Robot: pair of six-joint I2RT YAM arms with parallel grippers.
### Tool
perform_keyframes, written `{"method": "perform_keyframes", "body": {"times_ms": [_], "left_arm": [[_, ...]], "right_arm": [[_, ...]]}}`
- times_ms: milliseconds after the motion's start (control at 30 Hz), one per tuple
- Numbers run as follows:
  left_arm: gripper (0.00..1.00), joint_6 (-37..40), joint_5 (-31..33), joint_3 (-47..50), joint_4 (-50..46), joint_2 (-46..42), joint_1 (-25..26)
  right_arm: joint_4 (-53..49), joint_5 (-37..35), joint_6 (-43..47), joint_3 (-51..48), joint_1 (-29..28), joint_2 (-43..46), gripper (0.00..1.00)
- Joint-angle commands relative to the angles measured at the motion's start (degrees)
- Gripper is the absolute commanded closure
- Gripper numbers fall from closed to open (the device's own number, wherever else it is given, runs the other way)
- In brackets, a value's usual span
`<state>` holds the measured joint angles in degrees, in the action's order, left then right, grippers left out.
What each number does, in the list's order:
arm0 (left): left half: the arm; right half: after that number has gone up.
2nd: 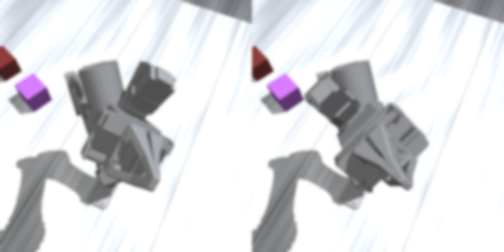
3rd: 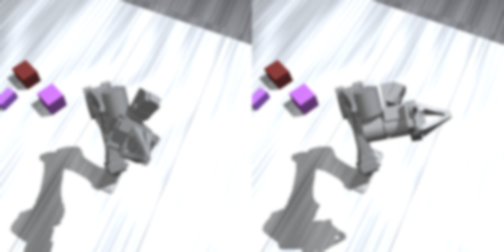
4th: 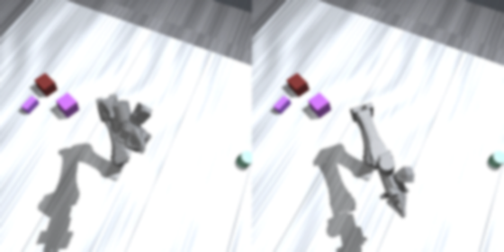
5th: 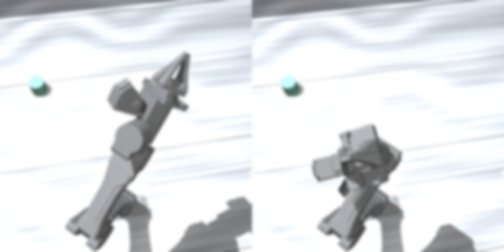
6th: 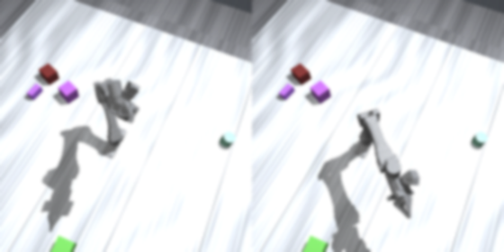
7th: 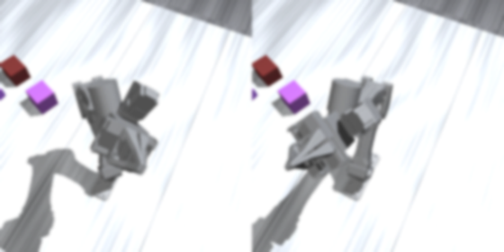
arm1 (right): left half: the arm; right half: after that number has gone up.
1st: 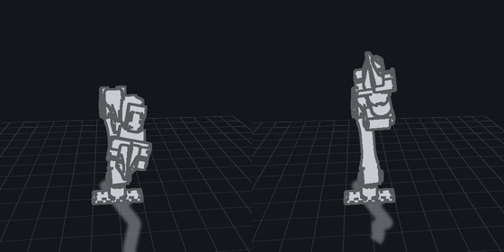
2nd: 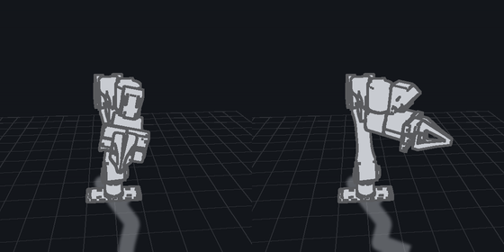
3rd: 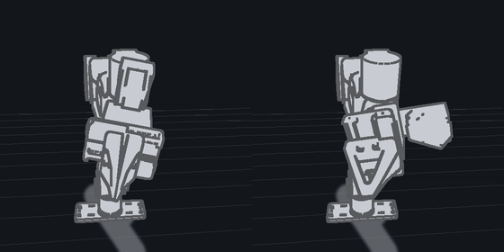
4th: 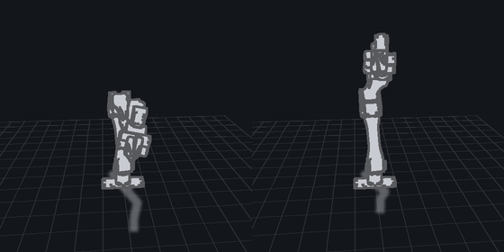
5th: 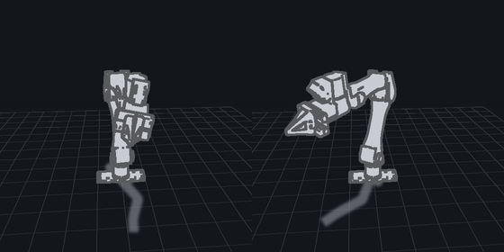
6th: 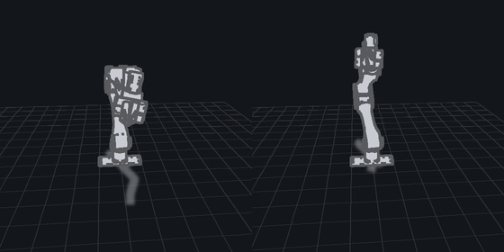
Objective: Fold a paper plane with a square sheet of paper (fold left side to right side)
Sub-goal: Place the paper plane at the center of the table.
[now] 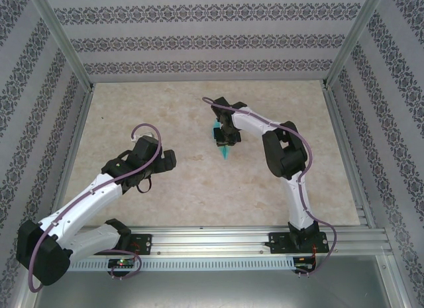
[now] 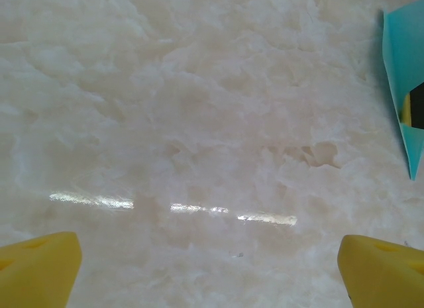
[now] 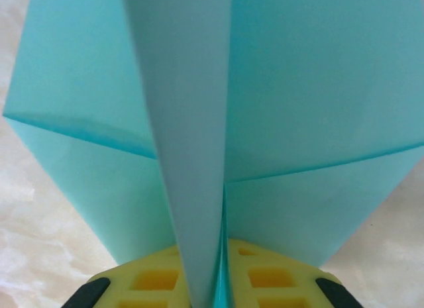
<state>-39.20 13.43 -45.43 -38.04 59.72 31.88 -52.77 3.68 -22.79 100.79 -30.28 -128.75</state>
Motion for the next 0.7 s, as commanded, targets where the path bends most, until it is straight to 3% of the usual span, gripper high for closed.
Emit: {"method": "perform_keyframes", "body": {"times_ms": [0, 667], "left_arm": [[0.0, 1.22, 0.13, -1.19, -1.24, 0.37, -0.76], [0.0, 1.09, 0.21, -1.61, -1.72, 0.72, -0.75]], "right_arm": [[-1.15, 0.18, -0.58, 1.38, -0.83, -1.42, 0.82], [-3.64, -2.24, -0.68, 2.74, -1.84, 1.68, 0.79]]}}
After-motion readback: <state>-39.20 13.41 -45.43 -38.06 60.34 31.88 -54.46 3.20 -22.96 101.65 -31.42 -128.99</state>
